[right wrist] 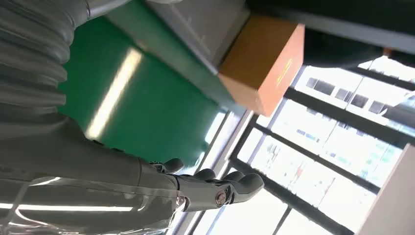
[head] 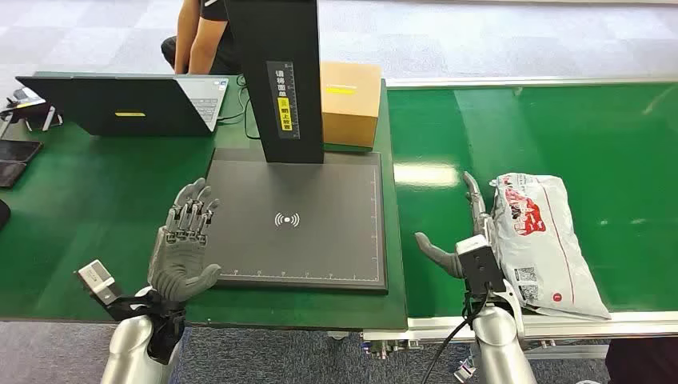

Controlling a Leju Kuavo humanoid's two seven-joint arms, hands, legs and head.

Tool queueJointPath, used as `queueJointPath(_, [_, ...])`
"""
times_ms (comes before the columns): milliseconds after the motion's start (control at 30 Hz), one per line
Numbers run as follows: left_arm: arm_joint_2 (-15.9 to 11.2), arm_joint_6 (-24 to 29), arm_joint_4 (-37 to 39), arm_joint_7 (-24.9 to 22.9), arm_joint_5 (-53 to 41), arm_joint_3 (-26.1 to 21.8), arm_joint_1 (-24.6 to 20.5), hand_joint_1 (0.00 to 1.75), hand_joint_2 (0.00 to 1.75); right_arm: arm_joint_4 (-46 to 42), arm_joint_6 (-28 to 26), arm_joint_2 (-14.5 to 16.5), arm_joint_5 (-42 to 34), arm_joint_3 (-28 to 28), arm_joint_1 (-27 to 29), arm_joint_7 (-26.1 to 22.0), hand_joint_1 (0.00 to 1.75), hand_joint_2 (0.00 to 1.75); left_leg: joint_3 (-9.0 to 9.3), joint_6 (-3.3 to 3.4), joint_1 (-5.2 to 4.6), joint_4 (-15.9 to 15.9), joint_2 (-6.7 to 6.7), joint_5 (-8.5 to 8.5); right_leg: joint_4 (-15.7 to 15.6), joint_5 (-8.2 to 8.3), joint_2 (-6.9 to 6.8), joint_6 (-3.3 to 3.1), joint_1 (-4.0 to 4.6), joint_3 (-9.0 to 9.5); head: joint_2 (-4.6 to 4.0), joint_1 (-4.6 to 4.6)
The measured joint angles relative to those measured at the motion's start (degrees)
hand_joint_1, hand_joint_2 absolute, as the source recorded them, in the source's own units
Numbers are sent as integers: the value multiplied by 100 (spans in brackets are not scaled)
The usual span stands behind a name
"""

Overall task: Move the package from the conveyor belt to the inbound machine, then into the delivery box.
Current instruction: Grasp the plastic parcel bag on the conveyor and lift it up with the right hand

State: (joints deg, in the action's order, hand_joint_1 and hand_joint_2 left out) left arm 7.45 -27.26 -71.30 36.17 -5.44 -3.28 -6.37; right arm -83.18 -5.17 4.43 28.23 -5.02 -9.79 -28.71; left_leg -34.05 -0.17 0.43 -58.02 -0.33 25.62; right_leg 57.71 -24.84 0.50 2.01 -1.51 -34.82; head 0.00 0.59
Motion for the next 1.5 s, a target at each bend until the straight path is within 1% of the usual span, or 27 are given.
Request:
queueJointPath(133, [0, 1, -1, 15, 3, 0, 21, 0, 175, 52, -306, -110, 278, -155, -102, 111, 0, 175, 0, 1, -3, 0, 0, 1, 0, 0, 0, 0, -2, -1, 0, 1])
queueJointPath(300, [0, 14, -59, 30, 7, -1, 144, 0, 175, 188, -771, -266, 716, -606, -267, 405, 0, 175, -2, 4, -4, 0, 0, 3, 0, -1, -1, 0, -4, -1, 0, -1])
queueJointPath(467, [2, 17, -158, -13, 5, -14, 217, 0, 175, 646, -1331, -449, 1610, -998, -547, 1148, 0, 175, -2, 6, -6, 0, 0, 4, -1, 0, -1, 2, -6, -1, 0, -1])
queueJointPath(567, [3, 18, -164, -42, 7, -34, 221, 0, 175, 1034, -1518, -557, 1927, -1185, -719, 1589, 0, 175, -2, 6, -7, -1, 0, 3, -1, 1, -1, 4, -6, -1, 0, -1])
queueJointPath(633, [4, 19, -165, -57, 7, -44, 225, 0, 175, 1279, -1573, -607, 2061, -1289, -788, 1797, 0, 175, -2, 6, -7, -1, 0, 3, -1, 2, -1, 4, -6, -1, 0, -1])
queueJointPath(767, [11, 46, -174, -74, 4, -67, 241, 0, 175, 1670, -1512, -637, 2170, -1456, -858, 2130, 0, 175, -2, 6, -6, 0, -1, 4, -1, 0, -1, 3, -5, -2, 0, 0])
queueJointPath(1000, [44, 68, -203, -129, 20, -96, 265, 0, 175, 2226, -892, -625, 2714, -1539, -877, 2849, 0, 175, -6, 6, -6, 2, -2, 4, -1, -1, -3, 3, -5, -4, 0, -1])
queueJointPath(1200, [69, 71, -201, -165, 24, -106, 195, 0, 175, 2624, -648, -561, 3035, -1506, -905, 3242, 0, 175, -6, 6, -6, 1, -3, 3, -1, 0, -4, 4, -5, -4, 0, 0])
queueJointPath(1300, [72, 78, -201, -175, 32, -107, 168, 0, 175, 2733, -648, -513, 3124, -1476, -905, 3364, 0, 175, -6, 6, -6, 1, -3, 3, -1, 0, -4, 4, -5, -4, 0, 0])
queueJointPath(1500, [73, 80, -201, -179, 40, -108, 165, 0, 175, 2831, -657, -488, 3151, -1427, -910, 3391, 0, 175, -6, 6, -6, 1, -3, 4, -1, -1, -4, 3, -5, -4, 0, 0])
